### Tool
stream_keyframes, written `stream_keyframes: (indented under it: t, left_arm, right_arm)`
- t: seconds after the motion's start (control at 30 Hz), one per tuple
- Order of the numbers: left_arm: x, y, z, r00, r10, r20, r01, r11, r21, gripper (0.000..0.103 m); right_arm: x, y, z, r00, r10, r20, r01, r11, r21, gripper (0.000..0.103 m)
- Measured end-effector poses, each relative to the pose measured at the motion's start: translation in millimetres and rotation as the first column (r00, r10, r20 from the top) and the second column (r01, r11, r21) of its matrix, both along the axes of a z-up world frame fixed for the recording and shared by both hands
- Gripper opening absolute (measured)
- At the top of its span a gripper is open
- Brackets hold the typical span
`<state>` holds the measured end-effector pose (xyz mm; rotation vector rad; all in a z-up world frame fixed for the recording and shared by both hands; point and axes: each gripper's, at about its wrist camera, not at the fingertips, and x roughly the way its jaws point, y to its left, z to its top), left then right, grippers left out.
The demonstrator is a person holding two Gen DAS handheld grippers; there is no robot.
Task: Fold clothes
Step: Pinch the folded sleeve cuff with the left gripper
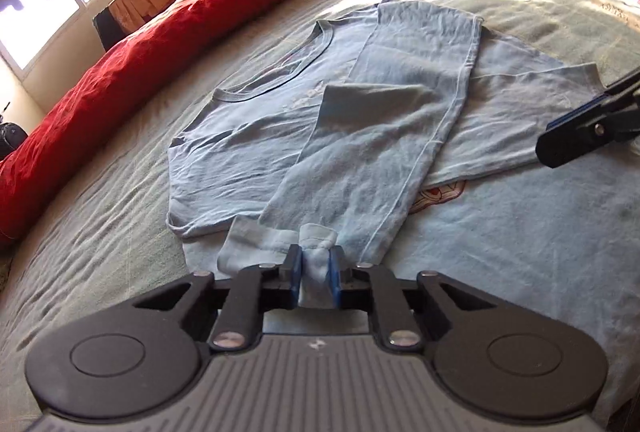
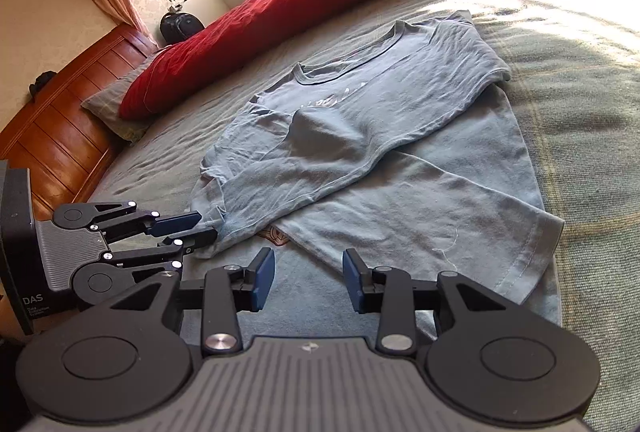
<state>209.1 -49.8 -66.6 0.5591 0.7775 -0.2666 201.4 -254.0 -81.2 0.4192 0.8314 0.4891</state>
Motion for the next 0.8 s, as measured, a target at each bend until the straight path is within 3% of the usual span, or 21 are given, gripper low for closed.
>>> stream_keyframes:
  t: [0.2,0.3,0.43,0.53,0.8]
  left_arm:
    - [-17.4,34.8,12.0,0.995,0.100,-0.003,-0.099,0.986,-0.138,0.007]
    - [-30.6,55.2,17.6,0.988,0.147,-0.036,-0.152,0.960,-0.237,0.006]
    - [-34.6,73.4,10.5,0.975,0.208,-0.079,-0.222,0.929,-0.297,0.012]
    - [-31.7,85.3,5.3,0.966,0.225,-0.128,-0.256,0.894,-0.368,0.016]
    - [-23.9,110.0,-1.7,0.944,0.235,-0.233,-0.328,0.761,-0.560,0.043]
  right_arm:
    - [1.3,0.7,-2.2,1.000,-0.003,-0.005,0.003,1.000,0.000,0.044]
    - [0.9,2.7,-2.0,1.000,-0.005,-0.003,0.005,1.000,0.001,0.045]
    - [2.1,7.7,-3.1,1.000,-0.002,-0.011,0.002,1.000,-0.003,0.046]
    - [0.8,11.1,-2.2,1.000,0.002,-0.010,-0.002,1.000,-0.009,0.046]
    - [1.4,10.6,-0.6,1.000,-0.004,-0.008,0.004,1.000,-0.018,0.048]
